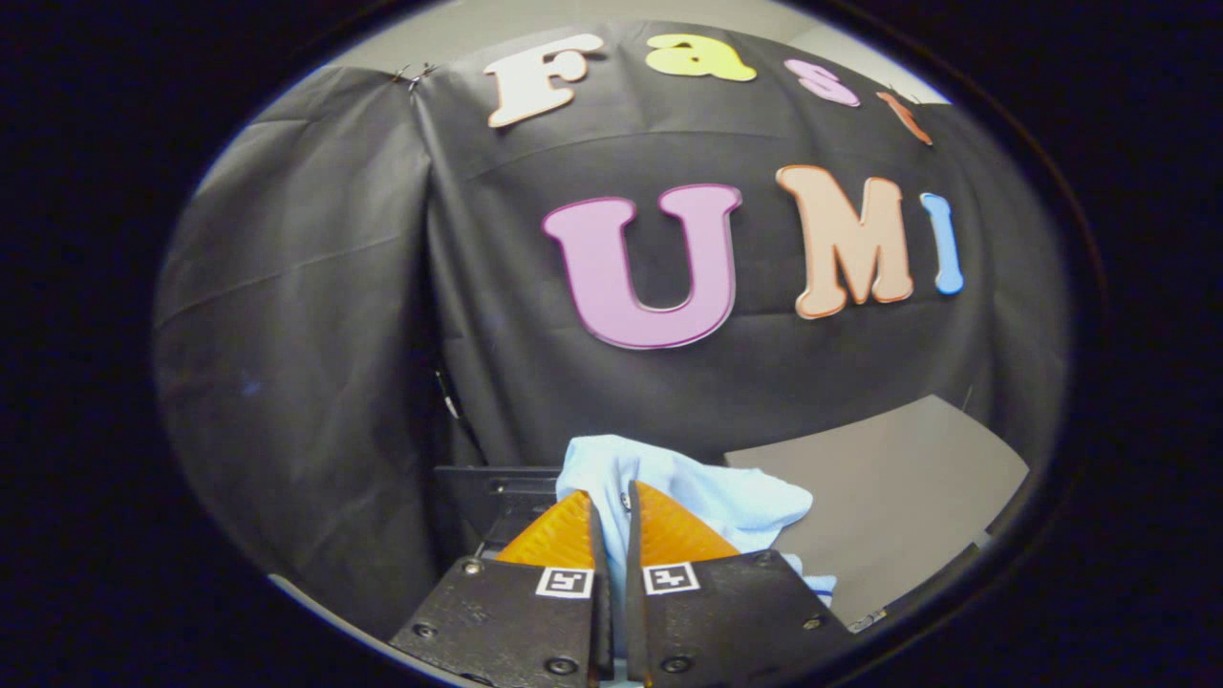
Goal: Put the clothes into the washing machine and then close the washing machine lid.
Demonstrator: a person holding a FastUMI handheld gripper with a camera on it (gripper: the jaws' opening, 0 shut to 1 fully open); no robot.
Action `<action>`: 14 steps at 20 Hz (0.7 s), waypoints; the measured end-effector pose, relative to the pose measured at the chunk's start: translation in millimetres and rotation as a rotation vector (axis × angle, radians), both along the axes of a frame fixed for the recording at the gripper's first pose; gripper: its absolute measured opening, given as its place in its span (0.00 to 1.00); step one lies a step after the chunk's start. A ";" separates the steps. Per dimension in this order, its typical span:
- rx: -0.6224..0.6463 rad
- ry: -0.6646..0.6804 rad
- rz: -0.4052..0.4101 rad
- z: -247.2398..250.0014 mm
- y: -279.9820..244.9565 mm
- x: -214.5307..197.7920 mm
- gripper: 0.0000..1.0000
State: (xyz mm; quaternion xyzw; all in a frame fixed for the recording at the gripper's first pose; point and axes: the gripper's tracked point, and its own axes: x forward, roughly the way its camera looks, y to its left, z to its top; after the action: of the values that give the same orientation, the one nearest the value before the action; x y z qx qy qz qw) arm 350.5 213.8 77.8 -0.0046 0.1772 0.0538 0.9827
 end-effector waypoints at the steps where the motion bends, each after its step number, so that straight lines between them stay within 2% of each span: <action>1: -0.017 0.006 0.008 -8.3 6.1 3.3 0.05; 4: -0.033 0.047 0.036 -39.4 24.8 13.5 0.05; 8: 0.019 0.122 0.064 -93.4 48.6 17.5 0.05; 14: 0.007 0.245 0.069 -175.3 61.8 22.8 0.05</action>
State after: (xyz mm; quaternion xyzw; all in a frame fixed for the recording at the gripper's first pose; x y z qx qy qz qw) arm 373.4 275.6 -97.5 -0.0007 0.2955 0.0884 0.9512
